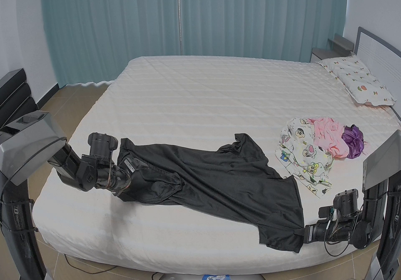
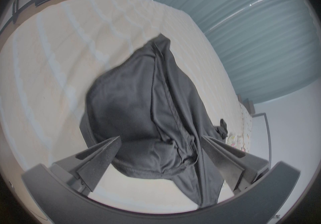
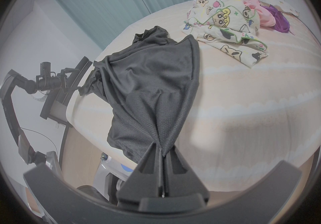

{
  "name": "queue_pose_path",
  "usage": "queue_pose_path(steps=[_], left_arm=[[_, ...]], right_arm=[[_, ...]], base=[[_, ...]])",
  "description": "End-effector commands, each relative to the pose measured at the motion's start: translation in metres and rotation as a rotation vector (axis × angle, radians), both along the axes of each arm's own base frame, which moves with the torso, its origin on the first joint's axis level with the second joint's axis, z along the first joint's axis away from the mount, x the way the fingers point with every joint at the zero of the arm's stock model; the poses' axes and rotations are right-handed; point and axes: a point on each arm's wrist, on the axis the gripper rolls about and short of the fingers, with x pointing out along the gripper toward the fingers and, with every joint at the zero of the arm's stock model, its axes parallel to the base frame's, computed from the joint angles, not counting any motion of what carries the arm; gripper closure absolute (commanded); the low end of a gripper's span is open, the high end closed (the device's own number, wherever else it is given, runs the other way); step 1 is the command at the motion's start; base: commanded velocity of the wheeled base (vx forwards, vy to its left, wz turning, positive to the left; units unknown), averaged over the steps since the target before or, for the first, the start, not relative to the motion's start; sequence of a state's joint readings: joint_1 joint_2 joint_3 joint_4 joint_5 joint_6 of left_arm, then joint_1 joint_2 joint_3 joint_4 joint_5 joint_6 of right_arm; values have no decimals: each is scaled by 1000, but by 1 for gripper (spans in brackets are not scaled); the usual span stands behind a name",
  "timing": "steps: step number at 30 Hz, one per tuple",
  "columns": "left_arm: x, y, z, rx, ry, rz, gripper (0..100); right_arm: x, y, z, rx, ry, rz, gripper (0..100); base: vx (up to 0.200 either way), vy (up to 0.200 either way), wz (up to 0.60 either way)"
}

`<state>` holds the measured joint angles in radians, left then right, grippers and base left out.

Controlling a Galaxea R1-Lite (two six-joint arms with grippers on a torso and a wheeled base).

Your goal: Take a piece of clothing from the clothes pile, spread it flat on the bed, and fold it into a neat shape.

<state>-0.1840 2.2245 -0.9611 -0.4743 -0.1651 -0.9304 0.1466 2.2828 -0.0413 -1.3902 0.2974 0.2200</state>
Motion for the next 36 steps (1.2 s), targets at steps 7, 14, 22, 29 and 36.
queue_pose_path(steps=[7, 14, 22, 29, 36], left_arm=[[-4, -40, -25, 126, 76, -20, 0], [-11, -38, -30, 175, 111, -32, 0], [-23, -27, -5, 181, 136, -20, 0], [-35, -16, -3, 207, 152, -31, 0], [-45, -8, -10, 250, 181, -80, 0]], right_arm=[[1, -2, -3, -3, 3, 2, 100], [1, -1, -3, -1, 0, 4, 100], [1, -1, -3, -2, 3, 4, 100], [1, 0, -3, -2, 2, 9, 100], [0, 1, -4, -1, 5, 14, 100]], base=[[0, 0, 0], [0, 0, 0], [0, 0, 0], [0, 0, 0], [0, 0, 0]])
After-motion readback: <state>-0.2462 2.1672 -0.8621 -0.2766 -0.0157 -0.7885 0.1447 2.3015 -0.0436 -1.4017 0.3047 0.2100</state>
